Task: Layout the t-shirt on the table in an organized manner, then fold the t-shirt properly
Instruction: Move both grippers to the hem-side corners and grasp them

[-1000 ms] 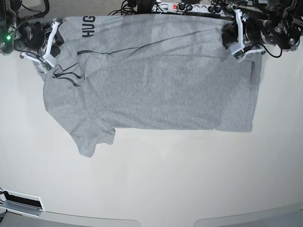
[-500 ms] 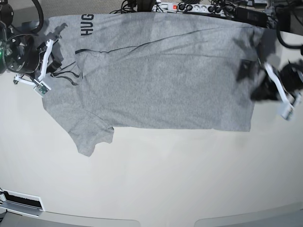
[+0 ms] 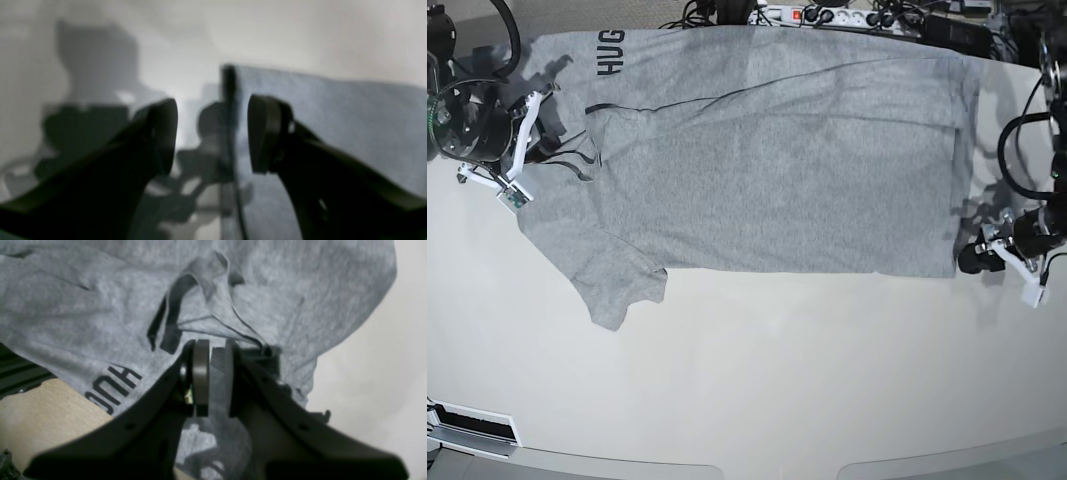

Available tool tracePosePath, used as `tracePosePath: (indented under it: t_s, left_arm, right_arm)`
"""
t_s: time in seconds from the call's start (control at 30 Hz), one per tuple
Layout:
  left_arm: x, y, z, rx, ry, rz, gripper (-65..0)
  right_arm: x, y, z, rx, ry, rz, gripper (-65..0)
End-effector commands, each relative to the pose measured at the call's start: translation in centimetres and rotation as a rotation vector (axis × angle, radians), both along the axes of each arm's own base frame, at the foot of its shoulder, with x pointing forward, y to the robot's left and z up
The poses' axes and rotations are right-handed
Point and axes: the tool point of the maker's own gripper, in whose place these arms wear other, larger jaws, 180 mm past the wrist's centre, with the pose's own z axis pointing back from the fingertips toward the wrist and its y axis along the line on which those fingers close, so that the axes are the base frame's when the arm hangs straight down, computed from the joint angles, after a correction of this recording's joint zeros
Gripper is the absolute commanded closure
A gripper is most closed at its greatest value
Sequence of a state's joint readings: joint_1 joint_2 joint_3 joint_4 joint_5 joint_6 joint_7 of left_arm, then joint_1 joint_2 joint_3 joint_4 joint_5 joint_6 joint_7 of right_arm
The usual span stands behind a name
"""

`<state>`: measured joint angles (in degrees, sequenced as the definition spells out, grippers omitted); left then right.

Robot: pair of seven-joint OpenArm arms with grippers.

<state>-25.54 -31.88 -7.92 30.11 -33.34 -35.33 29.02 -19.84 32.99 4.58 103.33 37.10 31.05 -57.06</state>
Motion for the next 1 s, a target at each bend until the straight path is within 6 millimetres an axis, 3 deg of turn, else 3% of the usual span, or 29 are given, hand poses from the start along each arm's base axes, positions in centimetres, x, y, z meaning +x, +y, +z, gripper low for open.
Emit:
tracePosePath:
  t_s: [0.0,0.3,0.4,0.47,0.5,0.57,0.63,0.73,0.83,0.97]
  left_arm:
    - [1.4,0.5,1.3,0.017,-0.051,0.011,-34.6]
    - [0.3,-5.1,-3.6,0.063,0.035,-0.068,-34.4]
    - [-0.7,-8.3,-3.5,-0.041,0.060,-0.192,-33.9]
    - [-1.1,-9.3,-3.0,-0.086,0.071,-0.242,-31.0]
    - [-1.1,-9.4,-2.7,-0.095,0.071,-0.242,-27.0]
    - [-0.6,-8.9,-2.2,-0.103,0.062,-0.216,-12.4]
    - [-0.4,-7.7,-1.9,-0.090,0.061,-0.176,0.0]
    - [-0.3,-5.4,-2.1,-0.041,0.085,-0.094,0.0]
    - [-0.4,-4.1,-2.4,-0.005,0.107,-0.041,0.0]
    - [-0.3,-4.1,-2.4,-0.003,0.102,-0.038,0.0]
  right_arm:
    - [0.7,-0.3,0.8,-0.007,-0.028,0.007,-11.2]
    - [0.7,0.0,0.7,0.002,-0.028,0.002,-11.2]
    - [0.9,0.5,0.7,0.022,-0.038,-0.002,-11.2]
    - [1.2,0.8,0.8,0.028,-0.059,-0.007,-11.2]
    - [1.6,0.8,0.8,0.023,-0.081,-0.012,-11.2]
    - [3.0,0.4,1.1,-0.012,-0.153,-0.044,-13.5]
    - [5.0,-0.5,1.5,-0.065,-0.233,-0.126,-21.9]
    - [8.2,-2.2,2.2,-0.098,-0.321,-0.261,-33.0]
    - [11.4,-4.2,2.1,-0.087,-0.335,-0.363,-33.7]
    - [15.3,-6.6,0.7,-0.058,-0.311,-0.452,-33.6]
